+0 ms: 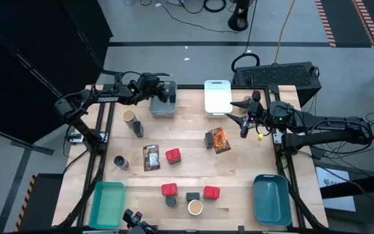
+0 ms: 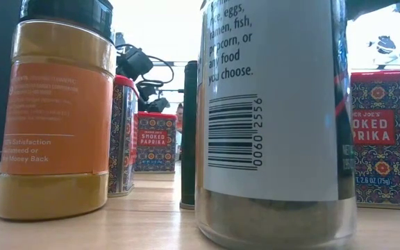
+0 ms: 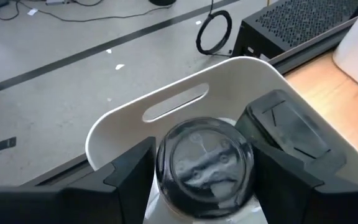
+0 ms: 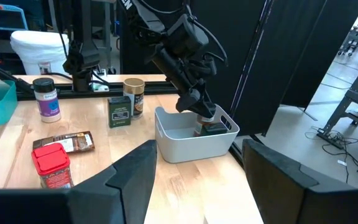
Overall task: Sort spices by type
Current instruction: Put the black spice bottle into the gray bin
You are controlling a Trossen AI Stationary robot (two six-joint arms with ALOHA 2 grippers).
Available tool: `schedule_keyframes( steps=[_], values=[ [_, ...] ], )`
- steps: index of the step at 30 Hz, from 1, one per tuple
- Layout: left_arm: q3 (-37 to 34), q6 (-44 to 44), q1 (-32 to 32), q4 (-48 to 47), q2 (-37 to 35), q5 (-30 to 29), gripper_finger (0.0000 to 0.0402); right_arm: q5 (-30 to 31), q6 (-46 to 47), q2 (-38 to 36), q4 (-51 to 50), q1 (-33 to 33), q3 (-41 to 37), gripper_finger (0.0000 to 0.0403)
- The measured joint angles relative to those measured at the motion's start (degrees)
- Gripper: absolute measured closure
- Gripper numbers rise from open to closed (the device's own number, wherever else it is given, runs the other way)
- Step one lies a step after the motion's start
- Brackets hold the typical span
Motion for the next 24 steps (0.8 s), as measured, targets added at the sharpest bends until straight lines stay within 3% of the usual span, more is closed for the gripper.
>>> schedule_keyframes(
  steps=[10,24],
  values=[
    [0.0,0.0,0.0,-0.1,-0.3,-0.3,0.0158,0.0,0.0,0.0,0.0,0.0,0.0,0.0181],
    [0.0,0.1,-0.6,-1.3,-8.1,-0.2,0.0157,0.0,0.0,0.0,0.0,0.0,0.0,0.0181]
  ],
)
